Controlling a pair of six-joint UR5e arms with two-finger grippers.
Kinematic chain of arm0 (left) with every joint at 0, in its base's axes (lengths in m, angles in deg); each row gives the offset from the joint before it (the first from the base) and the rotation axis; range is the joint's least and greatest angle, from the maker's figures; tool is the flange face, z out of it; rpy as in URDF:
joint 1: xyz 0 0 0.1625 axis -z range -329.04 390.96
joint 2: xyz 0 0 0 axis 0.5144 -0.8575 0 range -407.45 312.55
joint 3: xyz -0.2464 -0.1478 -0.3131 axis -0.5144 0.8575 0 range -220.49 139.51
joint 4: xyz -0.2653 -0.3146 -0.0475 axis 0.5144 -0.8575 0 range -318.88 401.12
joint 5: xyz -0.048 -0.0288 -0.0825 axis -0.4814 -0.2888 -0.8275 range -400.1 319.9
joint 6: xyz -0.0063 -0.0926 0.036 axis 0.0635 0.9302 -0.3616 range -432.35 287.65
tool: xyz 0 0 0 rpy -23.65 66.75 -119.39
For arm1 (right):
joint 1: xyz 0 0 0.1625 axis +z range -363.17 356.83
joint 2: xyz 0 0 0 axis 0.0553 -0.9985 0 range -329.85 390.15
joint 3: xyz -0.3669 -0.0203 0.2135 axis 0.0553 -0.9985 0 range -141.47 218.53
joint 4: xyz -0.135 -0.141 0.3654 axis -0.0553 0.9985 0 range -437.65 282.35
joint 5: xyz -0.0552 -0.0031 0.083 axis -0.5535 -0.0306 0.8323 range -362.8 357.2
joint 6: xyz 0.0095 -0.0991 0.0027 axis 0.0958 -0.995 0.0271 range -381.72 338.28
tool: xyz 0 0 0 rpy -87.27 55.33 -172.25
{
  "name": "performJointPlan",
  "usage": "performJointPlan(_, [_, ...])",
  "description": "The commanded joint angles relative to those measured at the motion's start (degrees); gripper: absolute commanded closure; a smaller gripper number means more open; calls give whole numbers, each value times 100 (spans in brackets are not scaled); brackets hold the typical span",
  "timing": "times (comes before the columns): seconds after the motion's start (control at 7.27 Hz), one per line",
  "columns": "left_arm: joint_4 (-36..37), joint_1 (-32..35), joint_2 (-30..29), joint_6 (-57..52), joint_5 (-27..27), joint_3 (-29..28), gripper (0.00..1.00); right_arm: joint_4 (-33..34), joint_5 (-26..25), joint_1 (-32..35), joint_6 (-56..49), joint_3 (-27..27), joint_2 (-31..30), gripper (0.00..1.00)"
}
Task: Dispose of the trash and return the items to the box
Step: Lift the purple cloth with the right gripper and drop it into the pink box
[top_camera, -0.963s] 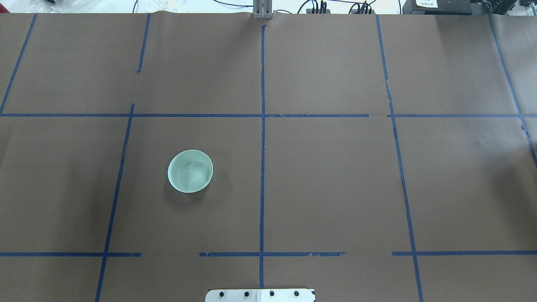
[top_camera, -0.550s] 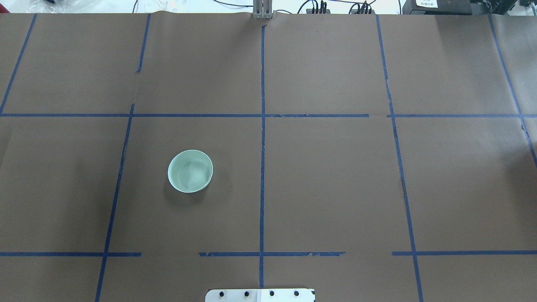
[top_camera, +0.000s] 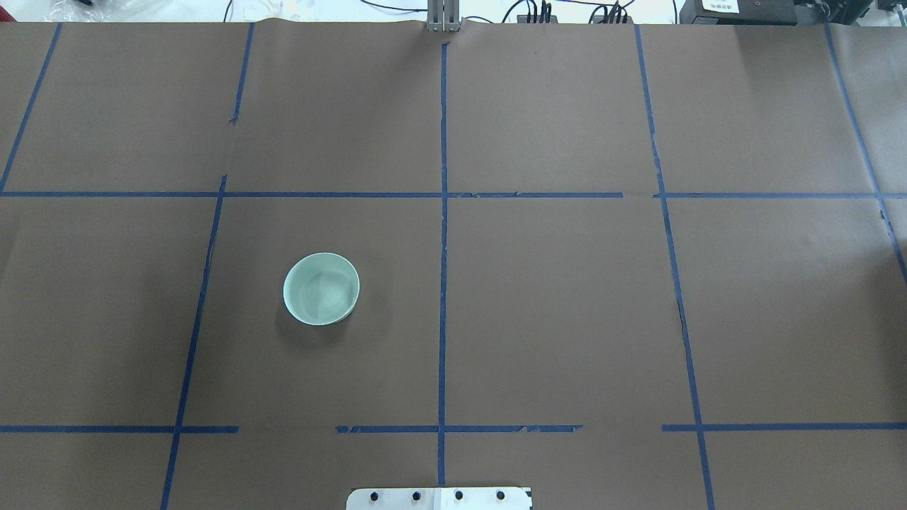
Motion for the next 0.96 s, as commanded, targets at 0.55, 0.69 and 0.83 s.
performJointPlan(0.55, [1991,-1561,-776,2255,783,1546,0,-901,234,-807,1787,66,-148,0])
performJointPlan(0.69, [1978,-2123,-777,3036,1108,1742,0,-911,313,-807,1769,74,-174,0])
performJointPlan(0.83, [1943,-2920,-864,4027,1894,1848,0,-911,322,-807,1761,83,-200,0])
